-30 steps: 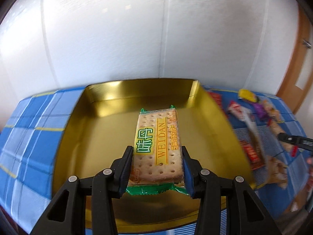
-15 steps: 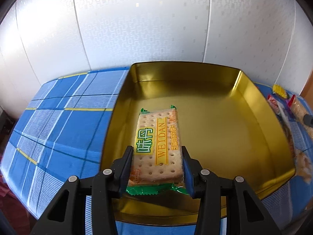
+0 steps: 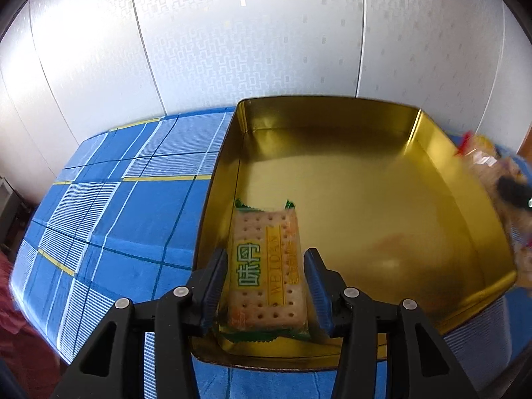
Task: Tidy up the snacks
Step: 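Carry both packs into the gold tray and open both tools to release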
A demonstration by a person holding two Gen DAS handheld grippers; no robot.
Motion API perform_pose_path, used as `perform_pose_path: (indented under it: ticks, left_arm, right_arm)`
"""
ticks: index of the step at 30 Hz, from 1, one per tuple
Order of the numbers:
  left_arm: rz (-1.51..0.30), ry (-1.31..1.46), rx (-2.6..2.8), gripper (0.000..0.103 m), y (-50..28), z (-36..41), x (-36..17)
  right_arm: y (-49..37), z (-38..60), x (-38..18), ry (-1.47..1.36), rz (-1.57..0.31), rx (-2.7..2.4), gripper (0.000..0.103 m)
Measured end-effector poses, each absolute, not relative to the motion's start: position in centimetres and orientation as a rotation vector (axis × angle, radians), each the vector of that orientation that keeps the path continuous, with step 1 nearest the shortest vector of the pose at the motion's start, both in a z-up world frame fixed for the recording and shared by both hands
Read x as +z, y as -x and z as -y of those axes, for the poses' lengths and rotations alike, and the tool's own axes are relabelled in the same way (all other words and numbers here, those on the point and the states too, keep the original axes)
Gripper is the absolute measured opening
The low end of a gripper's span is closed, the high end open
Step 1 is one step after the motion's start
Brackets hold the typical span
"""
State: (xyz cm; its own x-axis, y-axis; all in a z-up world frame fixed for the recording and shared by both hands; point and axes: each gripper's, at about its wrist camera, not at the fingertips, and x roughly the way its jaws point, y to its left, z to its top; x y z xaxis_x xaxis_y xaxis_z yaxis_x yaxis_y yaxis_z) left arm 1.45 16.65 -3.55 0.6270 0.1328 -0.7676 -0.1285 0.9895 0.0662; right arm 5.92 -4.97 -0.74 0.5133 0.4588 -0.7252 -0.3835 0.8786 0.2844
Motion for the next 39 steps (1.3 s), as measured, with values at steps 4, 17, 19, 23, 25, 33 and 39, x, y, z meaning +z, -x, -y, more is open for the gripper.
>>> perform_pose_path:
  ticks: [4,17,19,23,25,33,39]
  left_arm:
    - [-0.786,0.091,0.136,0.067,-0.3,-17.8,-1.6]
    - [-0.705,0.132,0.194,0.071,1.1,-19.9,-0.1]
    - [-0.706,0.142,0.196,0.071,1.2,-20.1,-0.3]
    - [-0.710,0.169,0.202,0.071,1.6,-20.5,-0.4]
    - [-0.715,0.193,0.206,0.072,1.7,-20.8,-0.5]
    - [-0.717,0.242,0.218,0.072,2.0,-21.3,-0.5]
    - [-0.724,0.237,0.190,0.075,1.6,-20.4,-0.5]
  right_arm:
    - [-6.1,2.4,-2.2,-0.067,-0.945,0.535,0.029]
    - [-6.6,-2.3,-5.0,-0.053,-1.025,0.574,0.029]
    - [-6.6,-2.7,-5.2,-0.057,-1.033,0.581,0.029]
    - [-6.6,-3.5,-5.3,-0.054,-1.030,0.591,0.029]
    - [-6.7,-4.0,-5.4,-0.055,-1.030,0.599,0.030]
    - [-6.2,-3.9,-4.9,-0.082,-1.022,0.649,0.032]
    - [-5.7,-2.5,-3.4,-0.069,-0.956,0.633,0.031]
